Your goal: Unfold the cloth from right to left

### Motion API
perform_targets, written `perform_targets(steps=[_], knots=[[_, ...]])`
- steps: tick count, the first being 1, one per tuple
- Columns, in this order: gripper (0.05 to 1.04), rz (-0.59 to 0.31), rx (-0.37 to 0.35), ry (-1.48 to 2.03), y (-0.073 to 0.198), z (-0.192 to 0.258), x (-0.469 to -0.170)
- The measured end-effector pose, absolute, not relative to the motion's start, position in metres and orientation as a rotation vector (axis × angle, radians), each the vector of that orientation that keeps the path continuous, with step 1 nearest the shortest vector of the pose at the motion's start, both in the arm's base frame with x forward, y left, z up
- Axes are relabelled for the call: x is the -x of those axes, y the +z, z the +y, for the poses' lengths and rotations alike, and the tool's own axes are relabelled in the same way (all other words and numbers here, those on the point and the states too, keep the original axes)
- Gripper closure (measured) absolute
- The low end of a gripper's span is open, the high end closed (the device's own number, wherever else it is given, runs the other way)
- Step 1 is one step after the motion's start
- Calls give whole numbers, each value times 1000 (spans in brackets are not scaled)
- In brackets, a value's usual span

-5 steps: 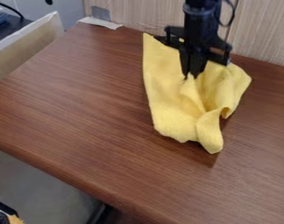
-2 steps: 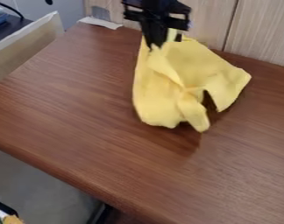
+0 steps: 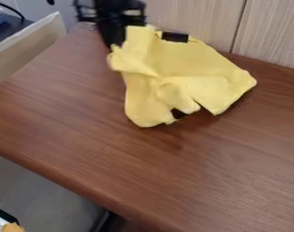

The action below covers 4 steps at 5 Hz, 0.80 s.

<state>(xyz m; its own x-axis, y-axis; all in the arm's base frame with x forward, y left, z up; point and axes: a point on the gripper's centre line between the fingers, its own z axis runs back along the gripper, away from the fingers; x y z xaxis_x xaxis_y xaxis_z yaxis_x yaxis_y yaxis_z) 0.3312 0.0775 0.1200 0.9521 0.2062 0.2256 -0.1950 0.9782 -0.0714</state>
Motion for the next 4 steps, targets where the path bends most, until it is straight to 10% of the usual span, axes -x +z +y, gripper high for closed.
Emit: perform_targets(steps=[4], knots=[[1003, -152, 14, 374, 55, 116, -301]])
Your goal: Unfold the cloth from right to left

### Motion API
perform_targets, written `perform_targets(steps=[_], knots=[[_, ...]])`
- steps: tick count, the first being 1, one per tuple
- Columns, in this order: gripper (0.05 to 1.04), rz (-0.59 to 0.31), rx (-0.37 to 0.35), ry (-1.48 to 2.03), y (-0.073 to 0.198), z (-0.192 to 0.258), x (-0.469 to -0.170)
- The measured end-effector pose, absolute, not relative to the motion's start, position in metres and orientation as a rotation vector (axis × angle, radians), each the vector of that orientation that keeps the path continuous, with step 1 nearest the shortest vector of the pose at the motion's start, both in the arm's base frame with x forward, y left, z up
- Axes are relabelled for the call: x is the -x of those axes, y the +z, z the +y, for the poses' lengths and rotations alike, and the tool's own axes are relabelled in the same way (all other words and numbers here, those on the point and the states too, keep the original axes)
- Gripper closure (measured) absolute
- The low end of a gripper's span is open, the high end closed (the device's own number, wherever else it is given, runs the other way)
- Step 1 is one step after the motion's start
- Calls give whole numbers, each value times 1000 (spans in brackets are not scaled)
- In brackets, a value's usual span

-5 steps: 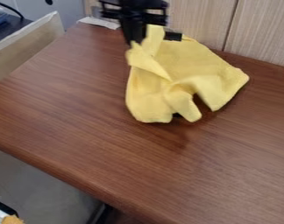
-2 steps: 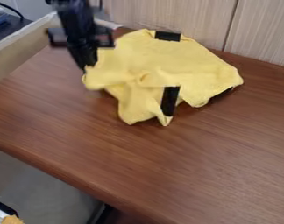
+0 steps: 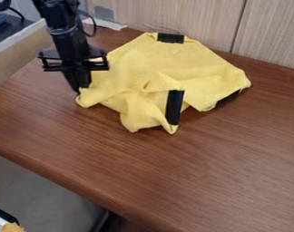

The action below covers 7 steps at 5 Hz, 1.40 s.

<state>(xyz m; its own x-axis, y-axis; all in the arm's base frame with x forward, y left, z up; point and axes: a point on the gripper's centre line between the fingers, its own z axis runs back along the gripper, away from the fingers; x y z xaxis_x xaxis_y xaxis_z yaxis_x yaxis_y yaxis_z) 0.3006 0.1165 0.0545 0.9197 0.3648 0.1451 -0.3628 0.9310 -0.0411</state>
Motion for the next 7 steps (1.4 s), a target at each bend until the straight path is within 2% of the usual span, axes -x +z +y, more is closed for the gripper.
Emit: perform_targets(steps=[1, 3, 4, 6, 7], knots=[[831, -153, 12, 353, 54, 113, -301], [279, -149, 18, 315, 68, 103, -299], [81, -151, 15, 279, 87, 92, -308], [83, -231, -13, 232, 134, 78, -310], [83, -264, -4, 231, 145, 76, -308]])
